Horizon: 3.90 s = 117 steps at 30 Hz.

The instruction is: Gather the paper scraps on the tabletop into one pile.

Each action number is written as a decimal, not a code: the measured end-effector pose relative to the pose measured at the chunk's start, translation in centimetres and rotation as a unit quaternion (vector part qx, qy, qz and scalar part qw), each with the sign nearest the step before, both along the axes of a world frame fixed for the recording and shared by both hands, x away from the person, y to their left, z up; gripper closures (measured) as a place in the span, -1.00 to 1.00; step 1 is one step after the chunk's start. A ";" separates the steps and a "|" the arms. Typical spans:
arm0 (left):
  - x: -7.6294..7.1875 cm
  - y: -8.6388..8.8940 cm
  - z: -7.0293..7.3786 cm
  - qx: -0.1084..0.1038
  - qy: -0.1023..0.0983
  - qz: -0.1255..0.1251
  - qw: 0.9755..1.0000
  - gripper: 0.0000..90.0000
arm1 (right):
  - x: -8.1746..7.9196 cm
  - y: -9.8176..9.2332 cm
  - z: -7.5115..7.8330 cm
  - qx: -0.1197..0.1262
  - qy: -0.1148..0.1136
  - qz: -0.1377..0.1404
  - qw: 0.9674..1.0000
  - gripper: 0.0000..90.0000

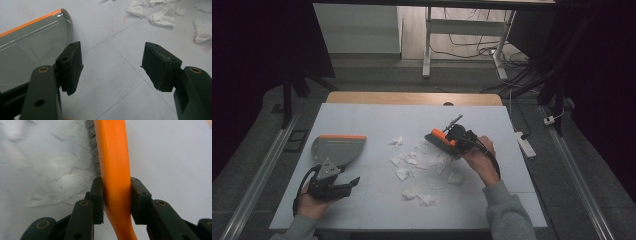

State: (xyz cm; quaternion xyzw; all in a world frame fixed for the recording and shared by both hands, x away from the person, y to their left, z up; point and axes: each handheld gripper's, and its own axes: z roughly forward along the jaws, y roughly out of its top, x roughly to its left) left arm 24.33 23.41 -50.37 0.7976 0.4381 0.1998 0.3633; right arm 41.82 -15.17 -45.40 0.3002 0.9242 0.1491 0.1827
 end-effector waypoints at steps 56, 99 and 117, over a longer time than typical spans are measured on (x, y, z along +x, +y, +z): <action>0.0 -0.1 -0.1 -0.024 -0.002 -0.022 0.999 -0.24 | 0.8 1.1 3.2 0.052 0.006 0.104 0.993 0.51; 0.1 0.5 -0.4 -0.033 -0.004 -0.020 0.999 -0.22 | 4.5 15.0 -0.6 -0.088 -0.004 0.221 0.971 0.51; 0.2 0.4 -0.5 -0.027 0.000 -0.020 0.999 -0.22 | 1.5 9.8 1.1 -0.006 0.009 0.227 0.974 0.57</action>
